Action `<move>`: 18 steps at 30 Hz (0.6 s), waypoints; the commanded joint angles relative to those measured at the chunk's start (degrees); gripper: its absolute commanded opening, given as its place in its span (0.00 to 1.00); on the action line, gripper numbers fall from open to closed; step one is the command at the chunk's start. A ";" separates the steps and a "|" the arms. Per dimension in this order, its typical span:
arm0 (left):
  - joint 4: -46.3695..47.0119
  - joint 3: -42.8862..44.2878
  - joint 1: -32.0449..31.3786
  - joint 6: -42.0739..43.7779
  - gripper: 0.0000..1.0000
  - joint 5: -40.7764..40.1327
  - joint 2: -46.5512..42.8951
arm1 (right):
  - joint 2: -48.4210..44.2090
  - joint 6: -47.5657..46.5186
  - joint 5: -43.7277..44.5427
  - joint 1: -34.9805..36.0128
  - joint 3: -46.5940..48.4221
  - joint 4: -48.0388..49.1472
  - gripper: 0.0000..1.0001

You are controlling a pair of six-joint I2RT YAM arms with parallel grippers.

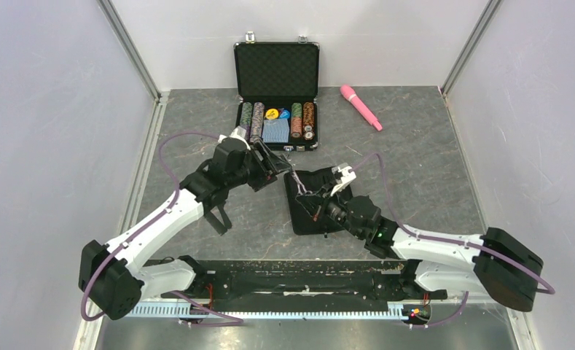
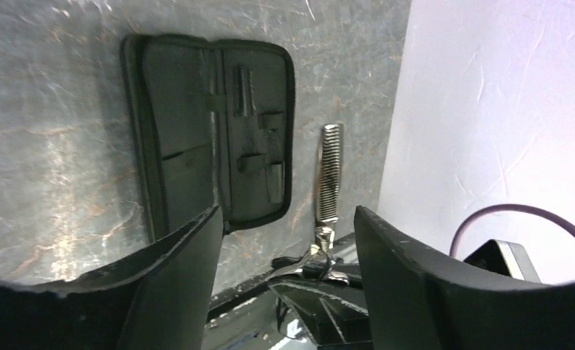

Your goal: Sort the hair-cutting tools

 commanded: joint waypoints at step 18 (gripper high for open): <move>-2.03 1.77 0.19 17.79 0.84 -0.60 13.73 | -30.90 14.71 -8.42 -11.79 -16.77 -18.90 0.00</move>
